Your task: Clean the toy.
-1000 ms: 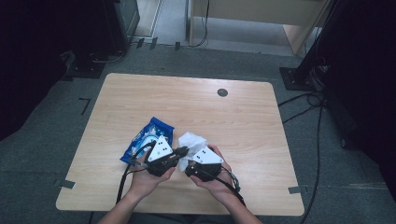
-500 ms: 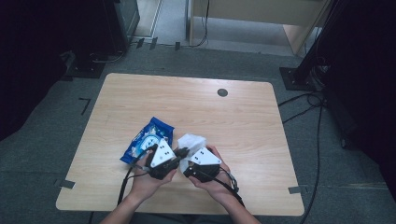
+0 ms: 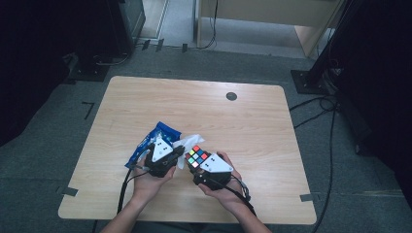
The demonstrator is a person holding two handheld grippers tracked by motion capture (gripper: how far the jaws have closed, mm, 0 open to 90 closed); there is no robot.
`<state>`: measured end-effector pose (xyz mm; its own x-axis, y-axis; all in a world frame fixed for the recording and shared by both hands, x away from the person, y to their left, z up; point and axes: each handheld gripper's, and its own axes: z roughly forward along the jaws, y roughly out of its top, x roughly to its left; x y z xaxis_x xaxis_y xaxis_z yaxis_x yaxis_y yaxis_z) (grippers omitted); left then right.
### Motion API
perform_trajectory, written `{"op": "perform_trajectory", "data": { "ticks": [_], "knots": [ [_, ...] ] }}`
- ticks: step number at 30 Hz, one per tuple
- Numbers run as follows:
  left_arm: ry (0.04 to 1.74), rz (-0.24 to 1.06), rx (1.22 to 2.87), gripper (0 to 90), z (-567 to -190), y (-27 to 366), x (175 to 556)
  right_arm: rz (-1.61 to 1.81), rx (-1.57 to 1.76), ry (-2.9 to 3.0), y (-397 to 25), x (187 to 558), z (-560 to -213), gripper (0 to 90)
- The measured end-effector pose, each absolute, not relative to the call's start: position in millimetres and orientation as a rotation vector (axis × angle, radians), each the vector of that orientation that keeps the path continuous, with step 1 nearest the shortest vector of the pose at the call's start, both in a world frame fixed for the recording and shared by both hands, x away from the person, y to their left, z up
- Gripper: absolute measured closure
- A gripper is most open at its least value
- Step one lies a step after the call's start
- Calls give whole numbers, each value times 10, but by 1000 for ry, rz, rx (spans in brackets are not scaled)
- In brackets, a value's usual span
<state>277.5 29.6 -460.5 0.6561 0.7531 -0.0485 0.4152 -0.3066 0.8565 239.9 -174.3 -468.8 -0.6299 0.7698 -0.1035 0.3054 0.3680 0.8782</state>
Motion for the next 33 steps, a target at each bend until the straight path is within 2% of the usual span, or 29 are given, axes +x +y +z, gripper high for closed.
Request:
{"op": "perform_trajectory", "data": {
  "ticks": [6,10,11,17,24,25,28,33],
  "knots": [
    [916,403,1975,866,-4777,261,2804,1226,1000,2060,-1960,2427,-4592,349],
    [905,402,1957,773,-4744,247,2782,1239,1023,2028,-2057,2420,-4530,349],
    [905,405,1947,725,-4729,249,2773,1241,1026,2022,-2073,2411,-4509,349],
    [912,378,1880,641,-4616,338,2736,1239,1021,2024,-2072,2409,-4506,349],
    [897,226,1806,390,-4428,365,2696,1260,993,2046,-1974,2398,-4536,349],
    [896,208,1793,390,-4402,352,2684,1260,982,2055,-1947,2396,-4543,349],
    [887,185,1801,318,-4328,302,2669,1243,940,2083,-1831,2375,-4580,349],
    [893,153,1869,277,-4318,187,2674,1236,918,2096,-1754,2356,-4595,349]
  ]
}}
